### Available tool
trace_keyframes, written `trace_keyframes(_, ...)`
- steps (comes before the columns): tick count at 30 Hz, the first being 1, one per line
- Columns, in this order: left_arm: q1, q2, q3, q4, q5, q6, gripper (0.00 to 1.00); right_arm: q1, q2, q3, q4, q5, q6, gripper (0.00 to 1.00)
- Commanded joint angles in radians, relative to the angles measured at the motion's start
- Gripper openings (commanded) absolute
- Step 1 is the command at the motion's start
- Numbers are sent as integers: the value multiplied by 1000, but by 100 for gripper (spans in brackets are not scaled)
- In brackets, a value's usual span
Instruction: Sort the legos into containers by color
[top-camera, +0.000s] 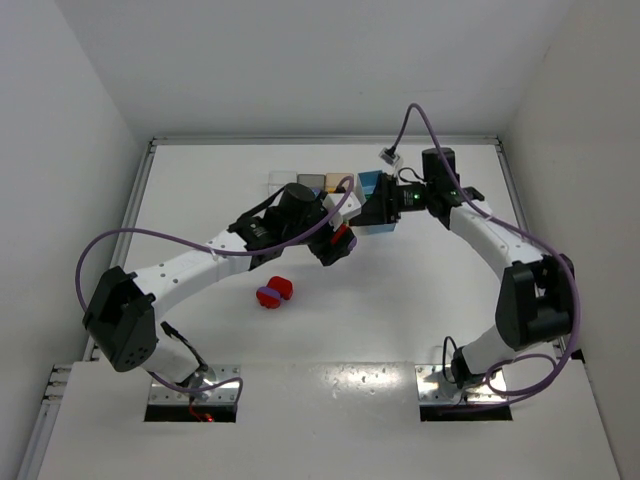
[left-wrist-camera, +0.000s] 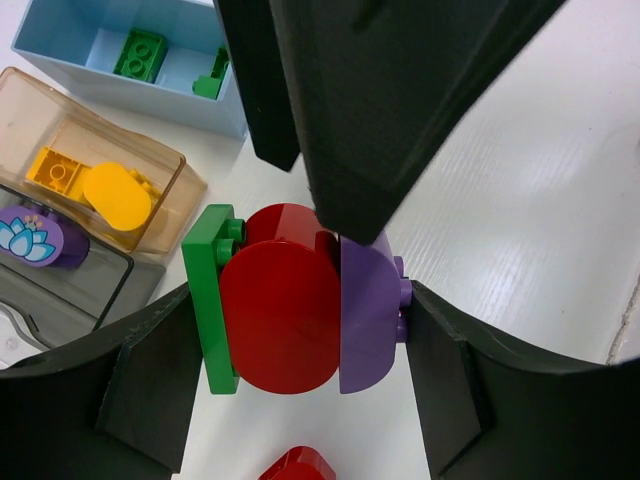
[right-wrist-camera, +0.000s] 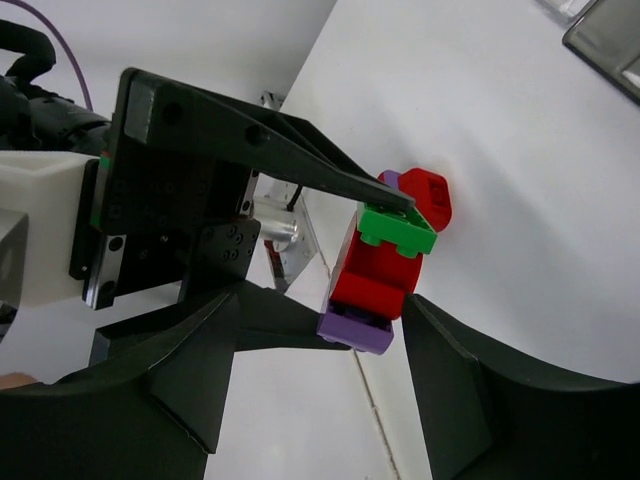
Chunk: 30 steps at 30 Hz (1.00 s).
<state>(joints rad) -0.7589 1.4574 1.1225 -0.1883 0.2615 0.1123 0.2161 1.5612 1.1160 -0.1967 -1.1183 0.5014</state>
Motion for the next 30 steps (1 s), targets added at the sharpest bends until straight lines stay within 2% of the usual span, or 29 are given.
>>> trace_keyframes(1,4,-29,-1,36,-1,12,46,12,-29,-24,29,-41,6,66)
trace_keyframes(25,13,-38,59,64,36,-17,46,60,63,15,39,-21,-3,66)
trace_keyframes(26,13,-38,59,64,36,-17,46,60,63,15,39,-21,-3,67)
trace_keyframes(28,13,-38,59,64,36,-17,46,60,63,15,25,-8,-17,77)
trace_keyframes(30,13,-38,59,64,36,-17,46,60,63,15,16,-8,-26,77)
